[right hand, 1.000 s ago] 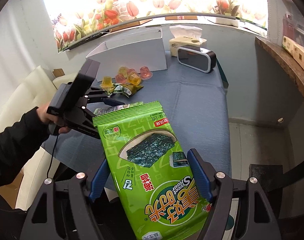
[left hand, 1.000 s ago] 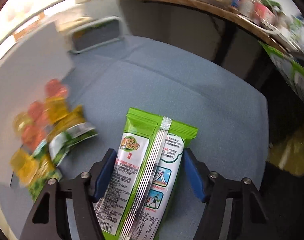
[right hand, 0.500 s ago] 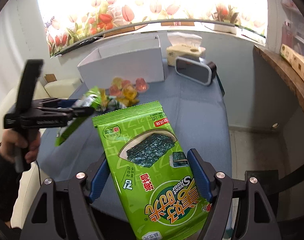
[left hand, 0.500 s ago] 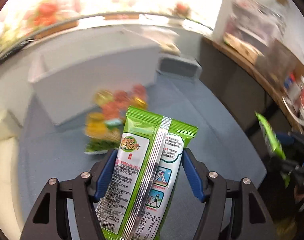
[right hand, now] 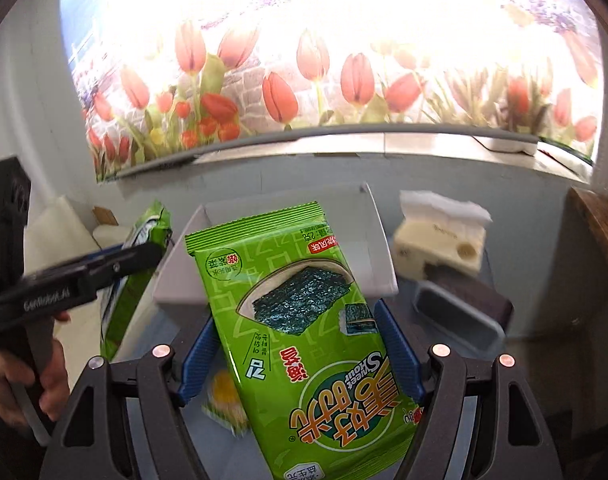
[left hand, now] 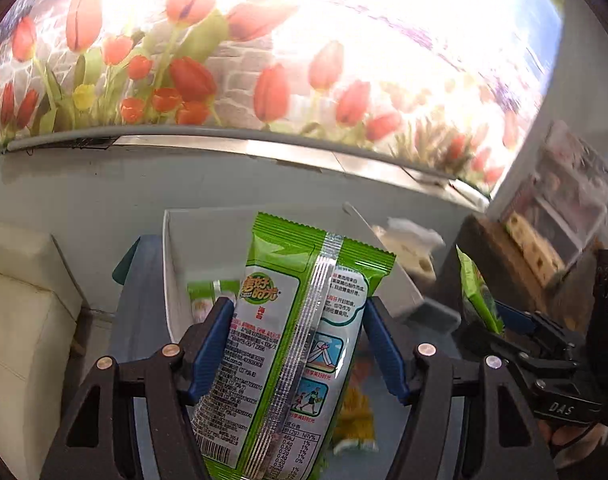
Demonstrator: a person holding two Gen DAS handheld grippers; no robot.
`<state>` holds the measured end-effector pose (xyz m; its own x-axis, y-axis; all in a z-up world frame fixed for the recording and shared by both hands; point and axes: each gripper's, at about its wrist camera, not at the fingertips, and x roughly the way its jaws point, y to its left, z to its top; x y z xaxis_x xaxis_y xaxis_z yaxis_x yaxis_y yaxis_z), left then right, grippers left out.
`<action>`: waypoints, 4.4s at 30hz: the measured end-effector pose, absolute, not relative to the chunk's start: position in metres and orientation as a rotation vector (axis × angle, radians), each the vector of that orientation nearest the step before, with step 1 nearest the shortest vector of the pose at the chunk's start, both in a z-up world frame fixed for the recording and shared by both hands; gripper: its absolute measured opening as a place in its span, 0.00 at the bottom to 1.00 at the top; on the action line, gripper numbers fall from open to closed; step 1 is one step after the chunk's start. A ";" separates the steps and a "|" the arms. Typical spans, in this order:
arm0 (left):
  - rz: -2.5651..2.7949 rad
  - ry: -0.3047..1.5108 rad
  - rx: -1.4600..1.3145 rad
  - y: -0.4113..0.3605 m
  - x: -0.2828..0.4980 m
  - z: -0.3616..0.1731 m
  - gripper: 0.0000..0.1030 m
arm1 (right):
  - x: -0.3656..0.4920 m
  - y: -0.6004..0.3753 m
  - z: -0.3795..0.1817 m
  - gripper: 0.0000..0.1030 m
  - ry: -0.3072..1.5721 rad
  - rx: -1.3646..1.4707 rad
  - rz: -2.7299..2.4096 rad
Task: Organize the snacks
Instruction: 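Lower both packets into the white box and open both grippers, then grasp a yellow jelly cup with the right gripper, then grasp a yellow jelly cup with the left gripper while the right gripper holds its cup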
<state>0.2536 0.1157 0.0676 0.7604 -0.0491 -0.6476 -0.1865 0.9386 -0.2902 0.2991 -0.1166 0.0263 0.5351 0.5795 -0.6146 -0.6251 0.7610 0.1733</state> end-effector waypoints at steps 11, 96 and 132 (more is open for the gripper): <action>0.120 0.749 -0.382 0.177 0.345 0.029 0.73 | 0.407 -0.033 0.023 0.78 0.737 -0.090 0.677; 0.107 0.864 -0.204 0.058 0.197 -0.113 0.96 | 0.214 -0.183 -0.090 0.33 0.773 -0.053 0.638; 0.073 0.675 -0.227 0.087 0.200 0.006 0.44 | 0.254 -0.136 -0.025 0.33 0.672 -0.005 0.743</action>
